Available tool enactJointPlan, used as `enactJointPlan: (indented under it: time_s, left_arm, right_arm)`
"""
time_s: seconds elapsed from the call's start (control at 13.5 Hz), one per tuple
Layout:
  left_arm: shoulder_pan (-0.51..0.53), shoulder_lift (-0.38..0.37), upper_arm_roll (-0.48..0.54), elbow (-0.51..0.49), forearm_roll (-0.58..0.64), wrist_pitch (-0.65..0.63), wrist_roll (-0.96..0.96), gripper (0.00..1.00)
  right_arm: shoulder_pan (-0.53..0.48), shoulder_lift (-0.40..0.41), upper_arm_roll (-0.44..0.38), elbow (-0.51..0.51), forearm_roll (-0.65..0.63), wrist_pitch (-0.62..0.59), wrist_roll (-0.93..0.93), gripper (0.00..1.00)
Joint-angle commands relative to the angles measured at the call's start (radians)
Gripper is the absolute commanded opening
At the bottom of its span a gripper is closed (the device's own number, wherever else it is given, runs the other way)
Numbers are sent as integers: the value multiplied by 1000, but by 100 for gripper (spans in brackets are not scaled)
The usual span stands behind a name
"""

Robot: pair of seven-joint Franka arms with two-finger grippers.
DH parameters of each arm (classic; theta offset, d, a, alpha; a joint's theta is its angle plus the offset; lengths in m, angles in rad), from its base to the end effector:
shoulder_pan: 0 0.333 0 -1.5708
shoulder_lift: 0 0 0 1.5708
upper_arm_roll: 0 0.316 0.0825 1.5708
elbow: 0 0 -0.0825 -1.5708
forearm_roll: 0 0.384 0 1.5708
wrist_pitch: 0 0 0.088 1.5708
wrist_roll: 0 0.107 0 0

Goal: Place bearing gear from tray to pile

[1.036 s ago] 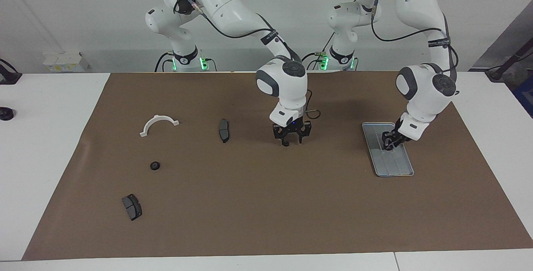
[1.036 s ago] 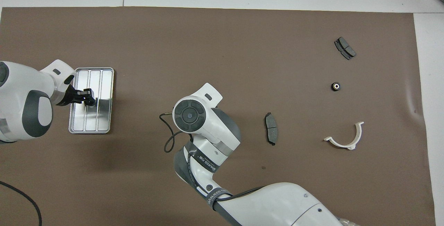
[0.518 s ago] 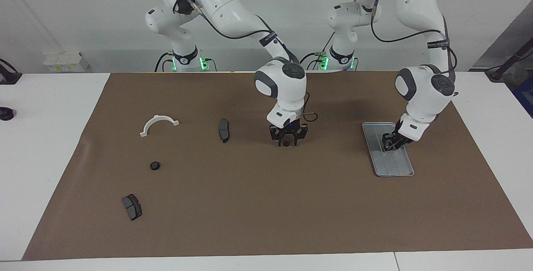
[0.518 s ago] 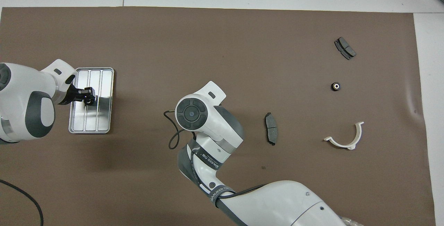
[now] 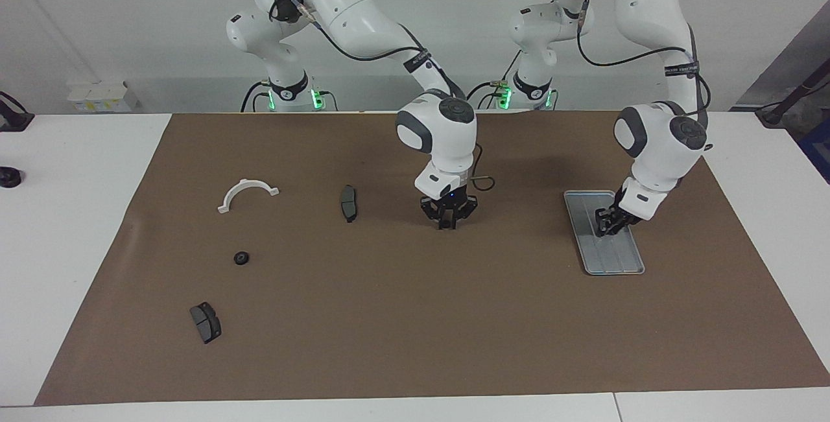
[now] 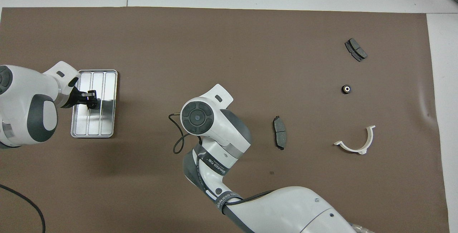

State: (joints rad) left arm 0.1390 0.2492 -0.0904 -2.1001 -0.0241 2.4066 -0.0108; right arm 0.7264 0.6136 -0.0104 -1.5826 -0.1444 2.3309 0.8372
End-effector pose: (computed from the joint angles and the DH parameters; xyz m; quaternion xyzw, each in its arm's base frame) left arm 0.5825 0.0292 0.3068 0.9986 0.0401 0.0294 0.0189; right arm 0.5371 0.4655 0.2919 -0.9960 0.0131 -0.0888 0.0053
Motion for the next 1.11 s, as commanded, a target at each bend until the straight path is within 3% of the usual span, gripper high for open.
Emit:
enactJointPlan:
  time_s: [0.0,0.15,0.37,0.52,0.81,1.04]
  left_arm:
    - [4,-2,-2,-15,13,19,9,16]
    - [-1,4,-2,14,13,11,9,14]
    - [-47,42,-3,153,12,-82,-23,14]
    - [-138,62,-3,221,12,-130,-157,14]
    - [-364,61,0,222,13,-126,-413,14]
    - [-513,61,1,224,15,-127,-537,14]
  right_arm:
    - [-10,-3,6,1,-26,4,34,0]
    - [-39,-11,1,9,-27,10,30,0]
    - [-194,-119,6,-31,-31,21,-58,0]
    - [-267,-193,6,-103,-20,24,-148,0]
    - [-424,-328,10,-304,6,67,-347,0]
    - [-522,-377,10,-411,168,85,-586,0]
